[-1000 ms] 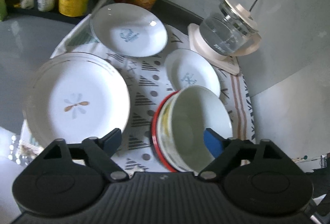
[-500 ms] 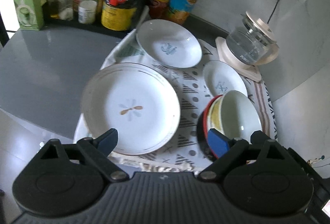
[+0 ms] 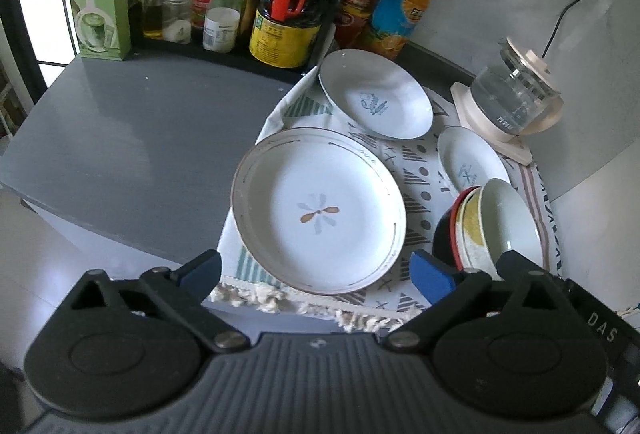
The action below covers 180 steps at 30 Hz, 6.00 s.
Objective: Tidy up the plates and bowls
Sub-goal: 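Lift both tools away from the bowl stack, then move both tools toward the white plate printed 'Sweet', then close the left tool on the 'Sweet' plate rim while the right tool grips it, then lift the 'Sweet' plate with both tools and carry it beside the bowl stack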
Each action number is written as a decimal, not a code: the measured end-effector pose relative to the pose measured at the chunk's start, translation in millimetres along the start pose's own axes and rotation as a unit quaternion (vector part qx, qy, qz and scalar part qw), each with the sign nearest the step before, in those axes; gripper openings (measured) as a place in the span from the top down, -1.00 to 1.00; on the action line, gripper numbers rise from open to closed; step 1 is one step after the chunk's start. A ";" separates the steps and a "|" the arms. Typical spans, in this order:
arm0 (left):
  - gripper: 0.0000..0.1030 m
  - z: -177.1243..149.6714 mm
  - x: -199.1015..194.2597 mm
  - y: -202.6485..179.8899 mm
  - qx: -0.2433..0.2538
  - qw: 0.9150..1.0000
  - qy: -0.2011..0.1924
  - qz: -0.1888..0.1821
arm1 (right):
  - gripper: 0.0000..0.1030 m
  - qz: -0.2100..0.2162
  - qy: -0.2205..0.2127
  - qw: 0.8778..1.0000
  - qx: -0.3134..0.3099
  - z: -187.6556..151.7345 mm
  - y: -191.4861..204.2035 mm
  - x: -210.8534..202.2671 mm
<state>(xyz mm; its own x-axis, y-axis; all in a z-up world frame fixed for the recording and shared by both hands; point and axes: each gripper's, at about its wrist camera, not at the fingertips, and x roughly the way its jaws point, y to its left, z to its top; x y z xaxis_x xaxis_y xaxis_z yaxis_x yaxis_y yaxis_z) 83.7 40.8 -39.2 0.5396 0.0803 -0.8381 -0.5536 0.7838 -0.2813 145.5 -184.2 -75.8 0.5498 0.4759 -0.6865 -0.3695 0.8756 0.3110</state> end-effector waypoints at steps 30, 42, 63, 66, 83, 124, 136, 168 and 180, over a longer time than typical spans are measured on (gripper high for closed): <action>-0.99 89.9 84.4 -7.0 -0.026 0.999 0.004 0.029 | -0.99 0.012 0.045 0.997 -0.058 78.0 18.0 104.9; -0.98 134.9 131.6 -17.4 -0.034 0.999 0.015 0.035 | -0.96 0.005 0.059 0.997 -0.050 118.4 12.1 161.3; -0.86 166.1 207.9 -4.6 -0.118 0.992 0.038 -0.010 | -0.78 0.003 0.135 0.991 0.009 147.2 3.0 246.4; -0.69 166.6 219.7 -1.0 -0.141 0.989 0.043 -0.017 | -0.63 0.009 0.153 0.987 0.050 147.3 -7.6 261.2; 0.43 155.3 272.0 8.4 -0.241 0.967 0.074 -0.044 | 0.15 0.010 0.203 0.962 0.183 131.1 -39.3 300.7; 0.81 119.9 210.6 11.7 -0.232 0.969 0.029 -0.078 | 0.80 0.035 0.109 0.977 0.180 105.1 -43.8 232.2; 0.81 98.7 167.8 26.7 -0.222 0.971 0.011 -0.085 | 0.79 0.047 0.088 0.983 0.156 85.6 -25.6 193.8; 0.81 22.5 98.1 80.9 -0.202 0.976 0.004 -0.076 | 0.78 0.051 0.078 0.989 0.113 -2.7 7.2 119.9; 0.81 -3.9 102.7 85.0 -0.193 0.979 0.027 -0.066 | 0.77 0.035 0.093 0.989 0.105 -37.5 0.5 113.0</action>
<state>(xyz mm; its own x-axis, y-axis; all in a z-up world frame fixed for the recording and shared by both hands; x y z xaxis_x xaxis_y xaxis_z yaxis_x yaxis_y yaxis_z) 89.6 113.2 -151.0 0.5943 -0.0460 -0.8029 -0.6858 0.4926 -0.5358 179.4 -133.1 -177.9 0.3733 0.5289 -0.7622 -0.2267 0.8486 0.4779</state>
